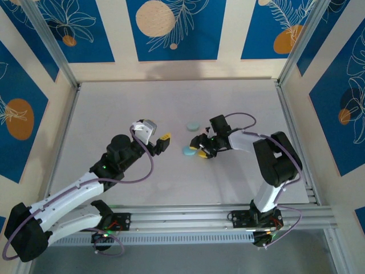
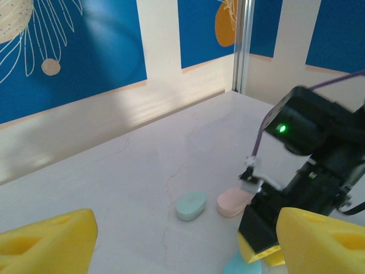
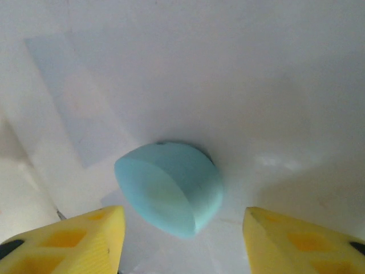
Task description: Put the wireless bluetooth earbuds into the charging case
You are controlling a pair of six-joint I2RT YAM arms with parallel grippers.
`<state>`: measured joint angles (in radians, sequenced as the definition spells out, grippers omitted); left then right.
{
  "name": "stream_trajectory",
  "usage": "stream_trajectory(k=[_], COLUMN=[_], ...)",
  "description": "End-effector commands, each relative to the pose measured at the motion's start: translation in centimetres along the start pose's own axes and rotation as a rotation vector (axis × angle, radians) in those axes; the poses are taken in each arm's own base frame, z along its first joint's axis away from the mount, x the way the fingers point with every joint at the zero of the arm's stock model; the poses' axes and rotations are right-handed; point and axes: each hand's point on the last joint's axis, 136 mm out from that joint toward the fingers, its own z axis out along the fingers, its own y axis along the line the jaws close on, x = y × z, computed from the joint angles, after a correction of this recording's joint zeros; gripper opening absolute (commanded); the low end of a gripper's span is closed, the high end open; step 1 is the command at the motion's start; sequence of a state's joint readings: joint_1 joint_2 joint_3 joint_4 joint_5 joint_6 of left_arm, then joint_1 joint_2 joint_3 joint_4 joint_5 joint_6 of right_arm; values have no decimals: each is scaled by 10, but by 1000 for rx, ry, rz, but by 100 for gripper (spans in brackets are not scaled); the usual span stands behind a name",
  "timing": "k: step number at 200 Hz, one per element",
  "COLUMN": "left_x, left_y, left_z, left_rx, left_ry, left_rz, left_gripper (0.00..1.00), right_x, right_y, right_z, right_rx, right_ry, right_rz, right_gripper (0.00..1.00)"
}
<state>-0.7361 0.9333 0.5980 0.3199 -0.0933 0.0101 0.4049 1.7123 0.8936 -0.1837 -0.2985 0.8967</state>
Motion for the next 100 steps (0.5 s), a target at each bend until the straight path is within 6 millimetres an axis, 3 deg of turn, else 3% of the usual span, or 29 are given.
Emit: stream_trajectory(k=[1,27,47,61,75,100], left_x=[5,18,38,57,75,101], left_y=[7,25,60,89,122,169], left_z=[1,3,1,-3,-13,-36], left_rx=[-43,-136,-286,-382,-488,-646], left_ry=[19,75,140,190,224,263], left_rz=[9,24,19,-4,-45,-62], left_gripper=[84,90,100,100,100,100], right_x=[-3,-34,-64,-82,-97,-110], right_y=[-13,-15,-28,-51,-77,-93], right_z=[-38,-116,-183,-212,-215,-181], right_rx=[124,292,453,562,579,483], right_ry=[-79,-376,-675,-864,-973,-924], right_rz=[-45,-180,-292,-322,-349,-528], right_gripper=[60,62,69,78,80,79])
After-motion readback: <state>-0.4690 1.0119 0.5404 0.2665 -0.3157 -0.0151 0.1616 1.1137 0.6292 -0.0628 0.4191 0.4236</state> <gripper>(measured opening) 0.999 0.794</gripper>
